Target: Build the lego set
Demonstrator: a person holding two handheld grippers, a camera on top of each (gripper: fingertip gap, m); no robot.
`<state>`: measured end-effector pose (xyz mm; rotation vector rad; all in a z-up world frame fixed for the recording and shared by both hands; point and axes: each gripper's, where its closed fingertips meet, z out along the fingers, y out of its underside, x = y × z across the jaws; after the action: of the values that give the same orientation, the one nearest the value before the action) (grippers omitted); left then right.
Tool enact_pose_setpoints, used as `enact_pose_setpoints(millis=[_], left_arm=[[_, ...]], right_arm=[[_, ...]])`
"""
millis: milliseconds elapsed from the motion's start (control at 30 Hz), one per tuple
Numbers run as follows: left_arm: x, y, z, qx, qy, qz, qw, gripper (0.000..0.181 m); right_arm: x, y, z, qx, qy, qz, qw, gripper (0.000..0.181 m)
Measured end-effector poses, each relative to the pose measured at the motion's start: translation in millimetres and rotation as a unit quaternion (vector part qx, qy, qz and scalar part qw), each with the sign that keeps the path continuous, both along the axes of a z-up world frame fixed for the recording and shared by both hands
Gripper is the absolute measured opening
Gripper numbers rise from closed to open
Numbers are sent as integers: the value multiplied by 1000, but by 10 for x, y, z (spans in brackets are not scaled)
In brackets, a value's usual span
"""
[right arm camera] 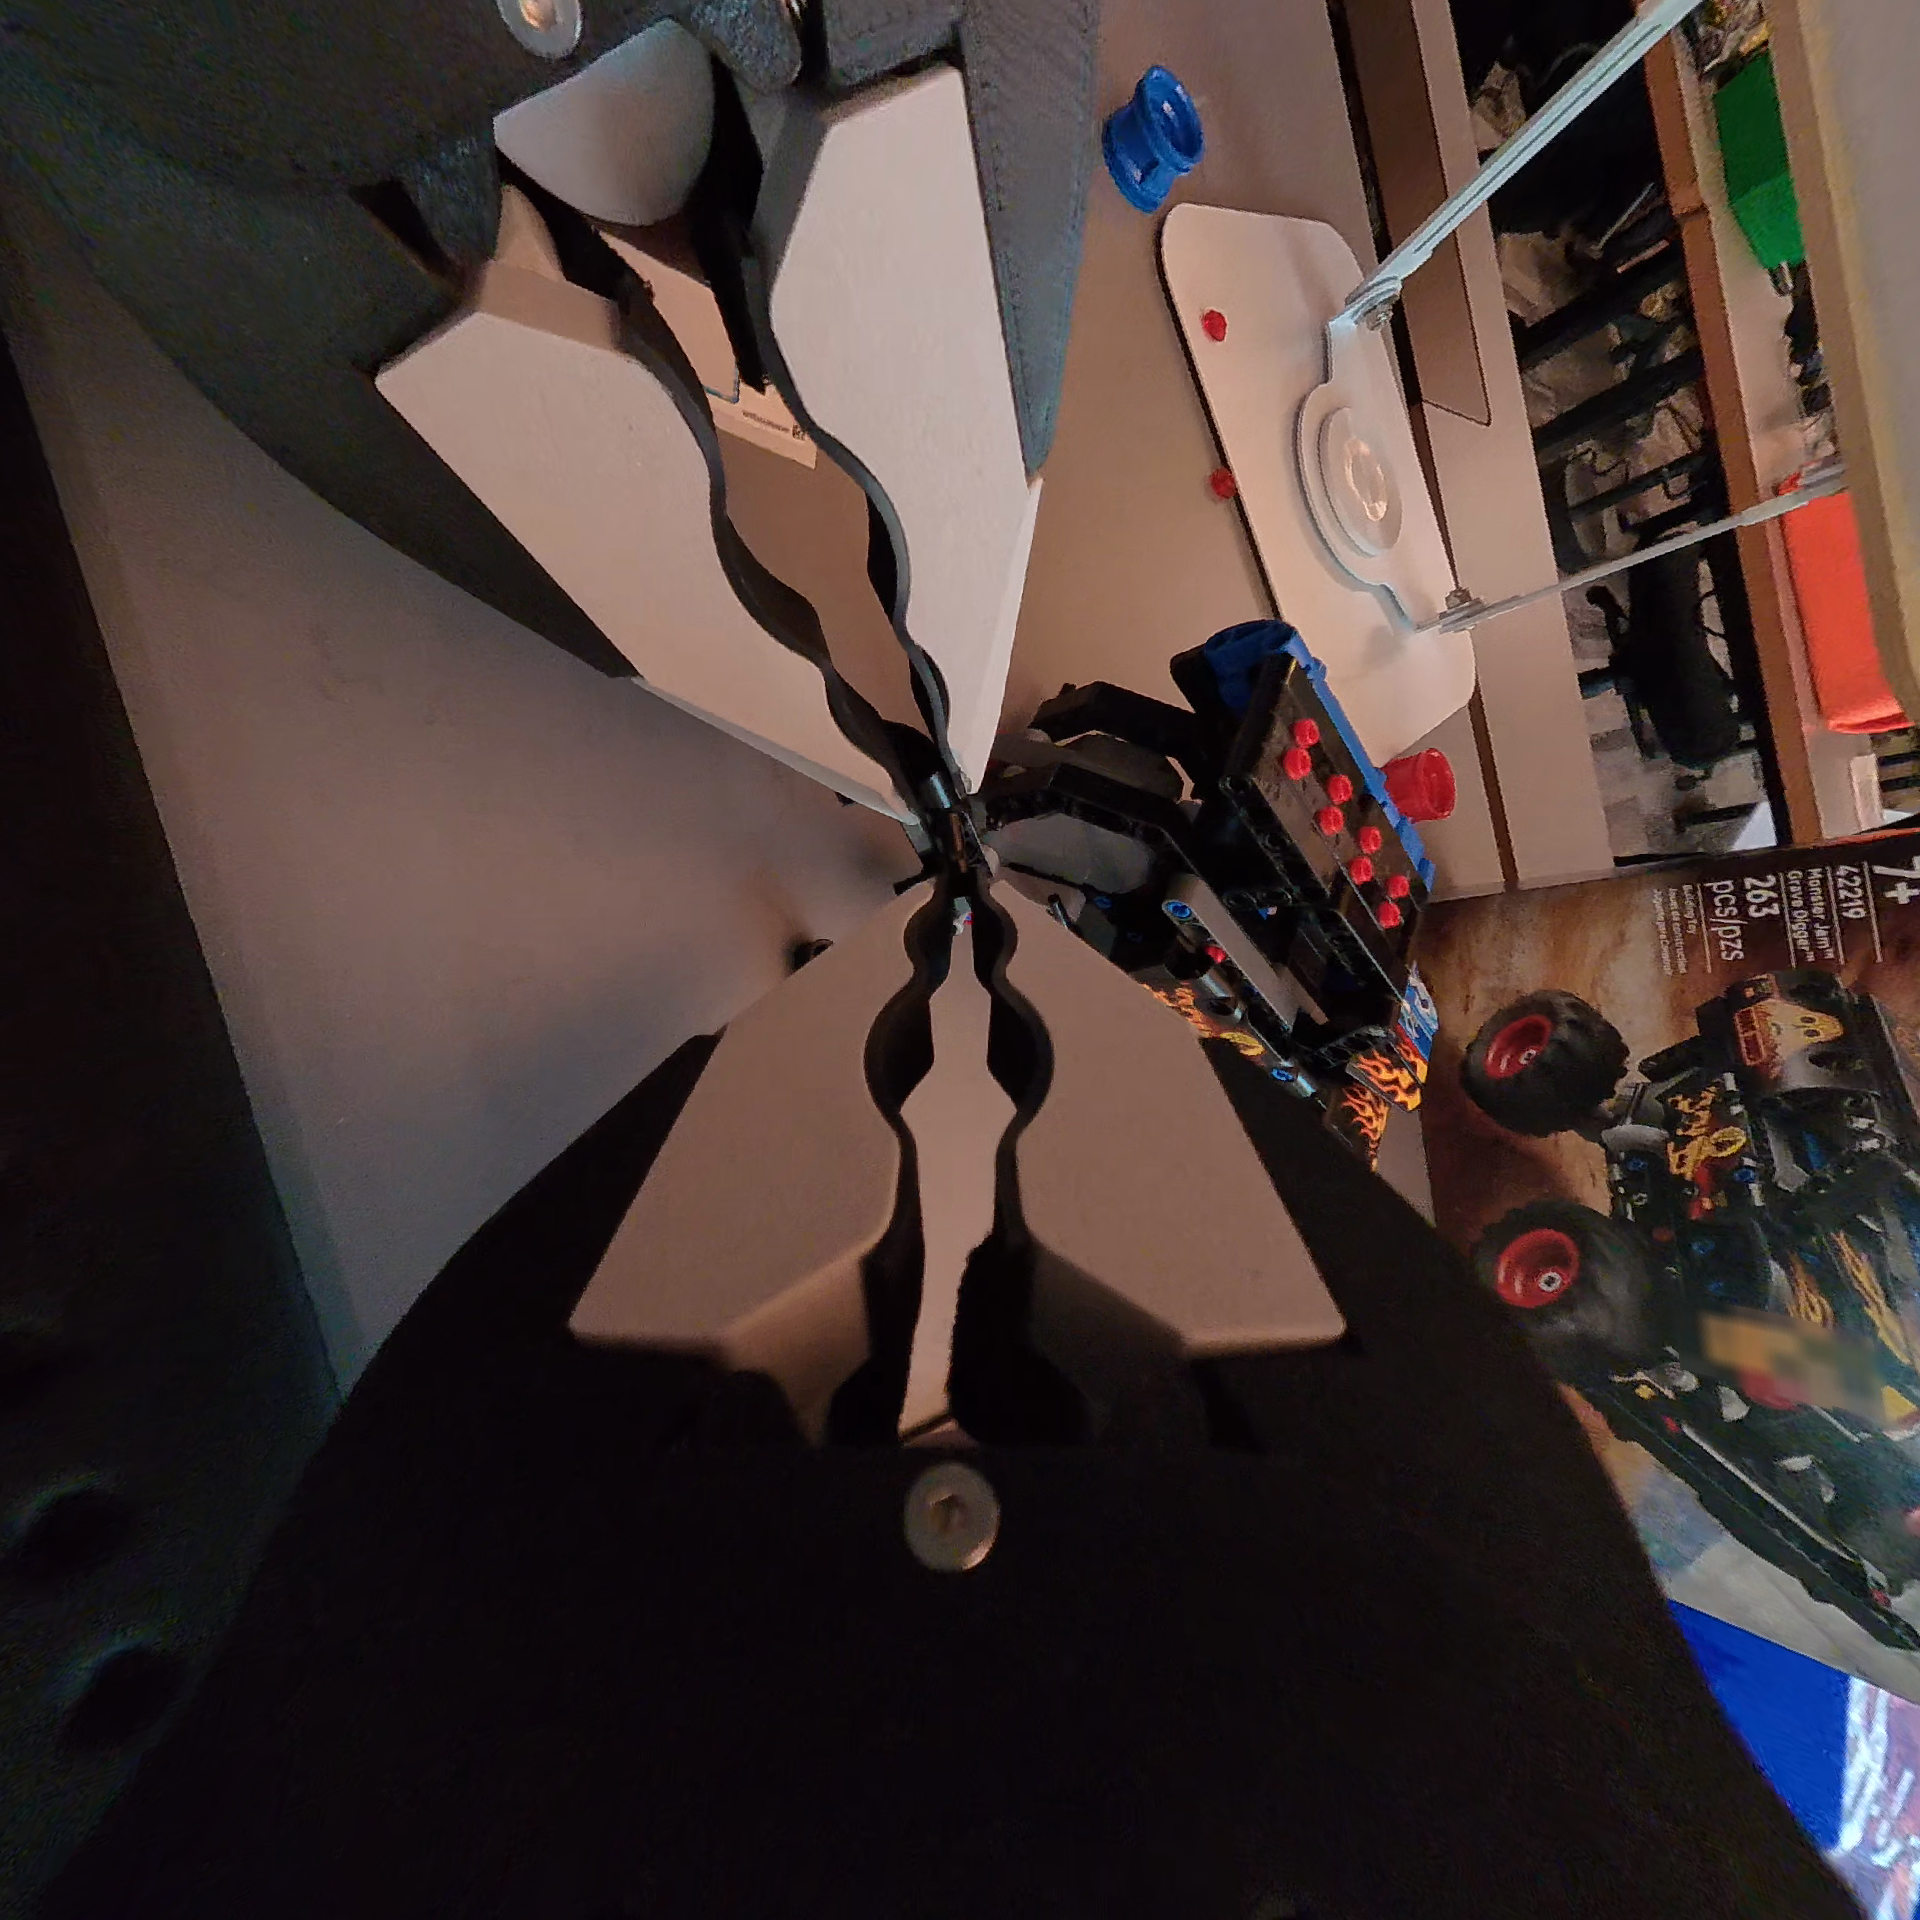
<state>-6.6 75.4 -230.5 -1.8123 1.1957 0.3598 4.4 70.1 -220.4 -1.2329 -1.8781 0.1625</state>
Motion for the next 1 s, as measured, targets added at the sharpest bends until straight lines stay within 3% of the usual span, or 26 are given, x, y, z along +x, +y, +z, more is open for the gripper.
enact_pose_setpoints(millis=[600, 1000], left_arm=[[-22, -16, -2, 6, -14, -2, 1000, 5], [-26, -8, -11, 8, -15, 2, 1000, 5]], right_arm=[[-11, -15, 23, -86, 59, -1, 995, 1], [-32, -24, 87, -35, 73, 4, 997, 0]])
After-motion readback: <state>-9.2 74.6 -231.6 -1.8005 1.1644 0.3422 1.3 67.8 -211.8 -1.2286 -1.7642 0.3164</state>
